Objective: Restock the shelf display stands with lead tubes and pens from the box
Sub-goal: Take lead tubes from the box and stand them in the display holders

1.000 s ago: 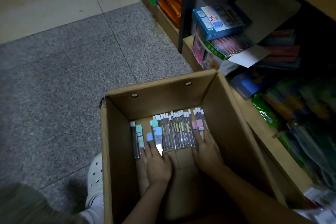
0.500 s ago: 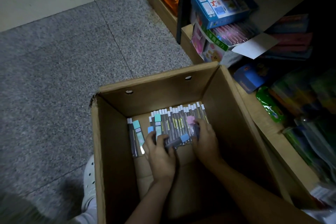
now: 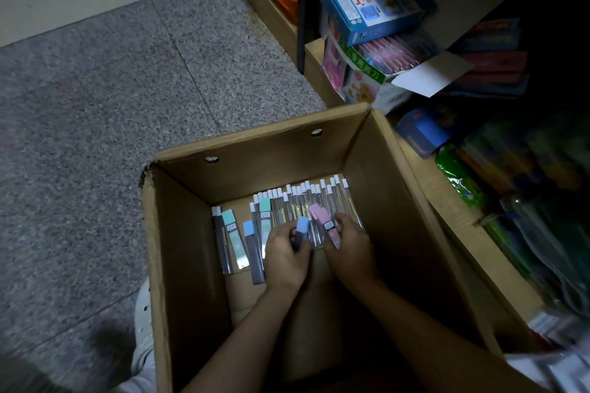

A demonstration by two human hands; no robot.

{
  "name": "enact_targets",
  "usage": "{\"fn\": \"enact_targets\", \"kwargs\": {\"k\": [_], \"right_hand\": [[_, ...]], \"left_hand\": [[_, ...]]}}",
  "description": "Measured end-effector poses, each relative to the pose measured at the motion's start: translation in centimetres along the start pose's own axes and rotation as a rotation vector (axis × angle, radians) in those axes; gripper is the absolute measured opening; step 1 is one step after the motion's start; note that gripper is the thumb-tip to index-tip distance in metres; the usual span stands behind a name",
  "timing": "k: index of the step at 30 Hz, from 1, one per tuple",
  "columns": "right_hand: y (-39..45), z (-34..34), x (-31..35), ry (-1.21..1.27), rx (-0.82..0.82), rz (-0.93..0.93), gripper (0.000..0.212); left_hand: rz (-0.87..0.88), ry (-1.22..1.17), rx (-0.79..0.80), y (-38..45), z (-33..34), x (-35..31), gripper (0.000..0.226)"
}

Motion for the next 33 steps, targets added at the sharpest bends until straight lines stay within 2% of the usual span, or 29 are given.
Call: {"fn": "enact_targets", "kwargs": {"k": [2, 4, 6, 7, 9, 12, 17, 22, 26, 29, 33], "right_hand": [[-0.5, -0.5, 0.2, 0.068, -0.015, 0.023, 0.038], [-0.9, -1.0, 0.0, 0.224, -0.009, 0.091, 0.031], [-1.6, -1.3, 0.0, 0.49, 0.045, 0.177, 0.029], [-2.1, -1.5, 0.3, 0.621, 0.075, 0.214, 0.03], [-3.2, -2.8, 0.9, 0.786, 0.071, 0.236, 0.03], [-4.8, -6.2, 2.7, 0.856, 0.004, 0.162, 0.029], [-7.8, -15.4, 7.1, 0.762, -0.138, -0.074, 0.031], [-12.8, -25.2, 10.4, 0.619, -0.312, -0.25, 0.026], [-17.1, -31.4, 11.9, 0.535, -0.414, -0.321, 0.03], [-18.9, -35.2, 12.6, 0.485, -0.433, -0.374, 0.033], [-19.3, -38.8, 11.9, 0.486, -0.41, -0.362, 0.038]], "left_hand": [[-0.236, -0.336, -0.029, -0.1, -0.1, 1.0, 0.024], [-0.463, -0.691, 0.01, -0.8, 0.9, 1.4, 0.016], [-0.588, -0.945, 0.047, -1.5, 1.4, 0.5, 0.009], [-0.597, -0.979, 0.069, -1.7, 1.3, -0.2, 0.012], [-0.528, -0.959, 0.158, -2.0, 0.9, -2.5, 0.018], [-0.333, -0.854, 0.331, -2.9, 0.3, -7.2, 0.02], [-0.014, -0.699, 0.551, -5.1, -3.3, -17.8, 0.031], [0.279, -0.405, 0.745, -9.0, -6.4, -28.9, 0.008], [0.332, -0.435, 0.849, -12.0, -7.6, -34.6, 0.019], [0.295, -0.585, 0.923, -13.5, -7.2, -37.2, 0.03], [0.188, -0.818, 1.002, -14.1, -5.3, -39.6, 0.03]]}}
Point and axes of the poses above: each hand's wrist, its own y-axis towards the middle knuckle, its own z-axis out of the palm, x = y × z, the point moved 9 cm from there along y, towards the middle knuckle, and after that the axes turned 8 degrees about -y, right-handed, at the moved point
